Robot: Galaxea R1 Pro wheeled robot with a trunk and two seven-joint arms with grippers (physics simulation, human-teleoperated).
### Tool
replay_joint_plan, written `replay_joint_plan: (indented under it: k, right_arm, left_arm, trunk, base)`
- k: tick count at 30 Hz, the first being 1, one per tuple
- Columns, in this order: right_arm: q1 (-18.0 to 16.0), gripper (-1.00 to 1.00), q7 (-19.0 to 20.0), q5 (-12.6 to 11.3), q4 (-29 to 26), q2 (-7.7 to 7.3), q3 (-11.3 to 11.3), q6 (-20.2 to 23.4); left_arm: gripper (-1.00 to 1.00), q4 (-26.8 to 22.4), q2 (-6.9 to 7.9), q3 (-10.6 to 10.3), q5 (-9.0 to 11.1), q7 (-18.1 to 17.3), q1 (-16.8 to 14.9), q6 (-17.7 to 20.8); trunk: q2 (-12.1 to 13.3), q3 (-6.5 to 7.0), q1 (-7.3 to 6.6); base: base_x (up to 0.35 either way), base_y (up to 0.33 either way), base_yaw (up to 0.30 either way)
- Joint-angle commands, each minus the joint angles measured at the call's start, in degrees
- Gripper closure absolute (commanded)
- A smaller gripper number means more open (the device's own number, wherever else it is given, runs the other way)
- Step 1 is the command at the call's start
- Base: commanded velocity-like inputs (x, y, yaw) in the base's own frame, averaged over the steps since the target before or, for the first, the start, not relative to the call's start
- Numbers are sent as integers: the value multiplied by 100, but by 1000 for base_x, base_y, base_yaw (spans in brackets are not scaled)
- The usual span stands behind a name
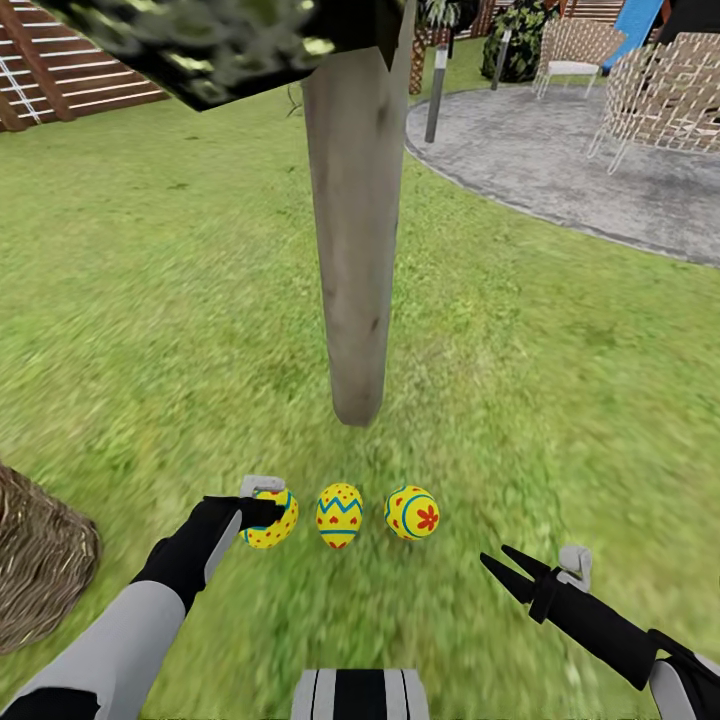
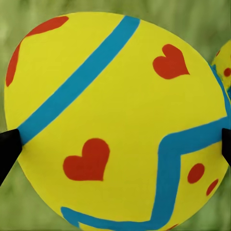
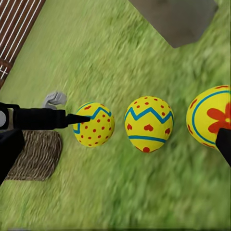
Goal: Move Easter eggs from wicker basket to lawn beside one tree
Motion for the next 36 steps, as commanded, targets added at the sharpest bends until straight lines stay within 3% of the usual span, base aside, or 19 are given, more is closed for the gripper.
replay_joint_plan:
  k: [1, 26, 31, 36]
  right_arm:
    - [-3, -100, 7, -37, 0, 0, -4, 44]
    - [-1, -100, 0, -37, 0, 0, 2, 44]
    - [-2, -100, 0, -37, 0, 0, -1, 44]
    - [-1, -100, -1, -37, 0, 0, 3, 44]
  left_arm:
    - [100, -8, 7, -21, 21, 3, -3, 28]
    - [100, -8, 6, -22, 21, 6, 4, 19]
    - [100, -8, 4, -22, 21, 5, 4, 19]
    - [100, -8, 5, -21, 21, 11, 4, 19]
  trunk:
    - [-2, -4, -1]
    - [-34, -536, 61]
    - [-34, -536, 61]
    - [-41, -647, 73]
  base:
    - [0, 0, 0]
    - [0, 0, 0]
    - [0, 0, 0]
    - [0, 0, 0]
